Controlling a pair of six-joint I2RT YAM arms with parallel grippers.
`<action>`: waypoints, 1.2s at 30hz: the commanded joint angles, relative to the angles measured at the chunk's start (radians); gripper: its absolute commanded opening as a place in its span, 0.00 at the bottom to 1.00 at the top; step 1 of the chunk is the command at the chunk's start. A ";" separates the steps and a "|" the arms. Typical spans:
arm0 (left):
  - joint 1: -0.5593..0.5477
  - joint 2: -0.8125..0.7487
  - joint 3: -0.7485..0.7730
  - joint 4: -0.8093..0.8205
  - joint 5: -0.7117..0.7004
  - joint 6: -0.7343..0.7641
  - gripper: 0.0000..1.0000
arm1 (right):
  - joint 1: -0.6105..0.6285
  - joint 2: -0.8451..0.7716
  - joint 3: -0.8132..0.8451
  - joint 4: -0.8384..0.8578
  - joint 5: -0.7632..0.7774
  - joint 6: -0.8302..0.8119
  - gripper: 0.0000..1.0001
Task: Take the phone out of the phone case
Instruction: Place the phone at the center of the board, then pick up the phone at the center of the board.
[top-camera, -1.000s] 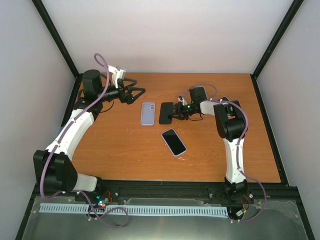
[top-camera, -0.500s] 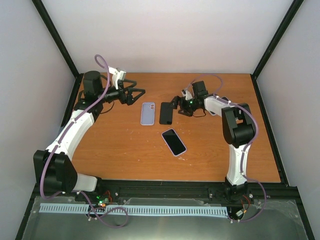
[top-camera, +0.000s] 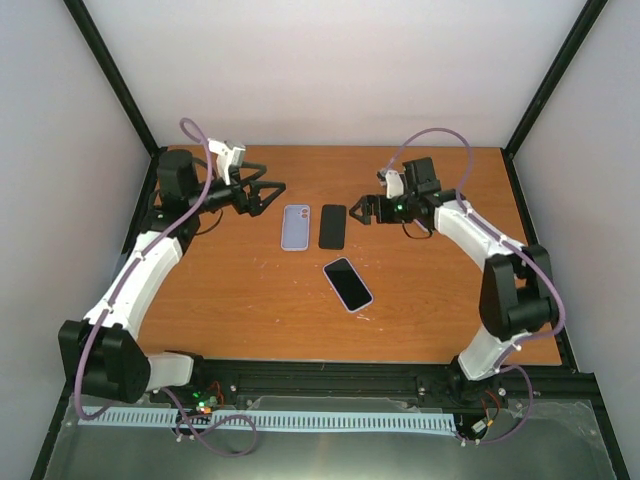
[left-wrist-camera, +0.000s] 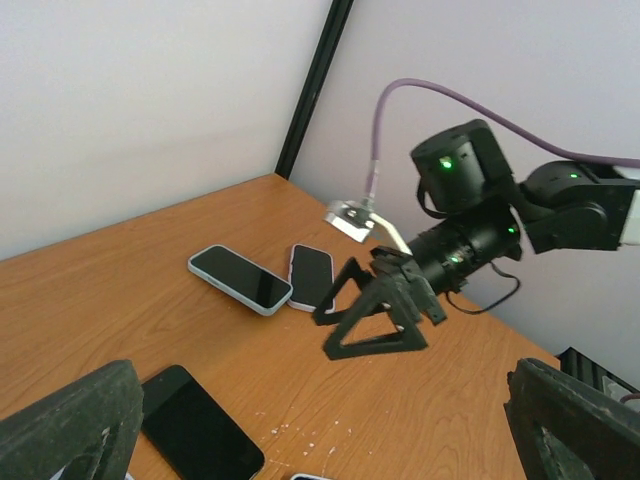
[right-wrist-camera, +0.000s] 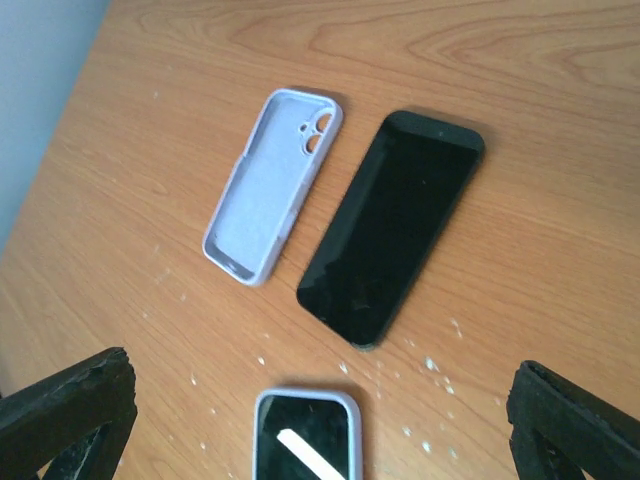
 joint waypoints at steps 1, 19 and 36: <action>0.017 -0.053 -0.017 0.002 -0.017 0.027 1.00 | 0.001 -0.112 -0.096 -0.070 0.122 -0.184 1.00; 0.041 -0.139 -0.085 0.002 -0.045 0.030 1.00 | 0.330 -0.302 -0.327 -0.120 0.480 -0.272 1.00; 0.046 -0.152 -0.115 0.021 -0.048 0.020 1.00 | 0.459 -0.047 -0.231 -0.177 0.549 -0.110 1.00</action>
